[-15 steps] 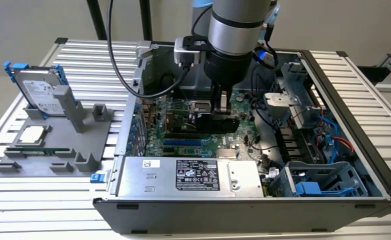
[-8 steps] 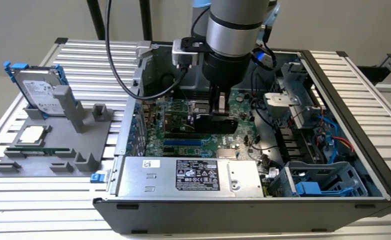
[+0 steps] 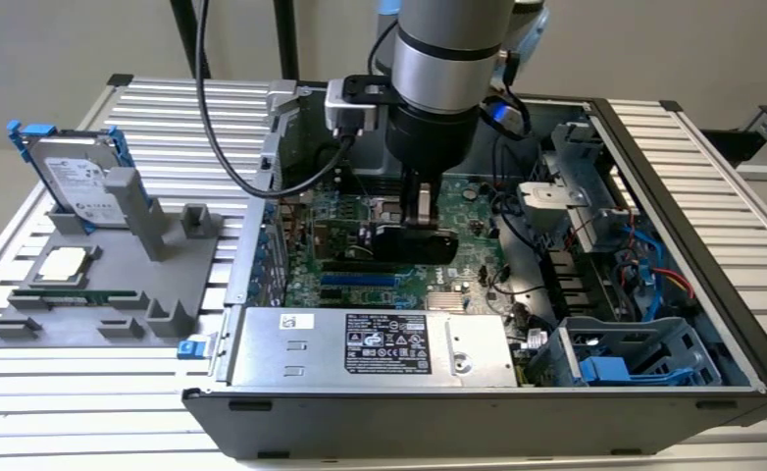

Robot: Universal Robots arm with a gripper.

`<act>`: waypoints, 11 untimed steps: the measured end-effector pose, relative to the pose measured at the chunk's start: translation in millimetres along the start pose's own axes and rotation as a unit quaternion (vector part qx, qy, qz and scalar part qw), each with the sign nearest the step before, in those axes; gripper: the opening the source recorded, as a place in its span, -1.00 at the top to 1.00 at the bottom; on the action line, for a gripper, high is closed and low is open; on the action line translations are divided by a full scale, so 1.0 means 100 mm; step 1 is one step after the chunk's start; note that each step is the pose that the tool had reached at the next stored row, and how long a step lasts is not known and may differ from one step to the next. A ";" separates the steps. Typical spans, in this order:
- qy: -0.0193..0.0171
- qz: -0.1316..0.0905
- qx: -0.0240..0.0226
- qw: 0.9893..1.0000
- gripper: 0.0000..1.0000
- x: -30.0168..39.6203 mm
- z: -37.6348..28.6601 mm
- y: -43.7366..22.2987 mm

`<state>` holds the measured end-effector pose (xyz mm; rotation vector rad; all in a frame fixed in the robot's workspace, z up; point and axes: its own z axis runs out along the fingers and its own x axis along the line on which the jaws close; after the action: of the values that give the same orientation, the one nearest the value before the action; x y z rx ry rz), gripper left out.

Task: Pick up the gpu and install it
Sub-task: 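Insert the gpu into the slot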

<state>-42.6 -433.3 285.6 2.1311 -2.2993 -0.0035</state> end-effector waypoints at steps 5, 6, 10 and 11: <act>0.000 0.000 0.000 1.000 1.00 0.006 0.018 0.027; 0.000 0.000 0.000 1.000 1.00 0.006 0.022 0.031; 0.000 0.000 0.000 1.000 1.00 0.009 0.035 0.044; 0.000 0.000 0.000 1.000 1.00 0.008 0.040 0.046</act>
<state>-47.3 -433.8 281.6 2.1312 -2.2995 -0.0036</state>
